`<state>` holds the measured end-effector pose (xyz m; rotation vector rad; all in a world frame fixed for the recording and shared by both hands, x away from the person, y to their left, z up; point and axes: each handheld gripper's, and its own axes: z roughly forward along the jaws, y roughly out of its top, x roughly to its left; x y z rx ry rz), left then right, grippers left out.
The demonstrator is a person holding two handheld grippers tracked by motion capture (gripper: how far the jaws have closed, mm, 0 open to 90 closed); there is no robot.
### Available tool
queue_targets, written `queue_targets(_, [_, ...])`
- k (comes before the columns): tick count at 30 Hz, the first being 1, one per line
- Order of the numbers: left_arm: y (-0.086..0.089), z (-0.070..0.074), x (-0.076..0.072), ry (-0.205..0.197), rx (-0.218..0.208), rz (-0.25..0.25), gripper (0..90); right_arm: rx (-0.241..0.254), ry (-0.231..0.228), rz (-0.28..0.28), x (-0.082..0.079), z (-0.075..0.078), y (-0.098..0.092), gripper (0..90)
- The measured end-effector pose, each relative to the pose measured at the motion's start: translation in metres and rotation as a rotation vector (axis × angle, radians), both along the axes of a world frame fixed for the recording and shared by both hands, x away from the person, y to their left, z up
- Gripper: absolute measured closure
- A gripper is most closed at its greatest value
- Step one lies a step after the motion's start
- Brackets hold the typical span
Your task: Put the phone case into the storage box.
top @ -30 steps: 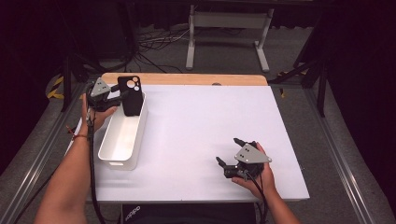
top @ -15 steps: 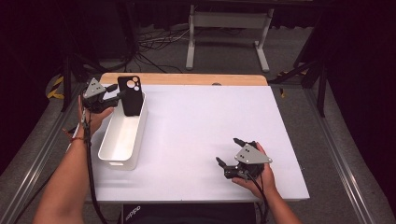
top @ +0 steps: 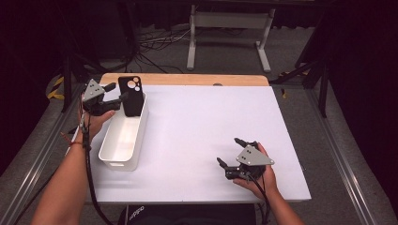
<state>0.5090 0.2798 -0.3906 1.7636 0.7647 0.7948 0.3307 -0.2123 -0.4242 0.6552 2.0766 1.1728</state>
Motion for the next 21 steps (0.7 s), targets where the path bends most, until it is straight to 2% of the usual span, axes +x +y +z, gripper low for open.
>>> queue_targets(5, [-0.001,0.004,-0.007,0.007,-0.008,0.010,27.5,0.007,-0.005,0.007,0.000,0.001,0.001,13.8])
queue_targets(10, [-0.002,0.009,-0.019,-0.016,-0.016,0.033,22.5,0.011,-0.010,0.018,0.000,0.002,0.001,13.8])
queue_targets(15, [-0.004,0.011,-0.024,-0.015,-0.007,0.028,16.8,0.011,-0.008,0.023,-0.001,0.001,0.000,13.8])
queue_targets(21, [-0.005,0.013,-0.032,-0.005,-0.021,0.020,9.4,0.016,-0.013,0.027,0.000,0.001,-0.001,13.8])
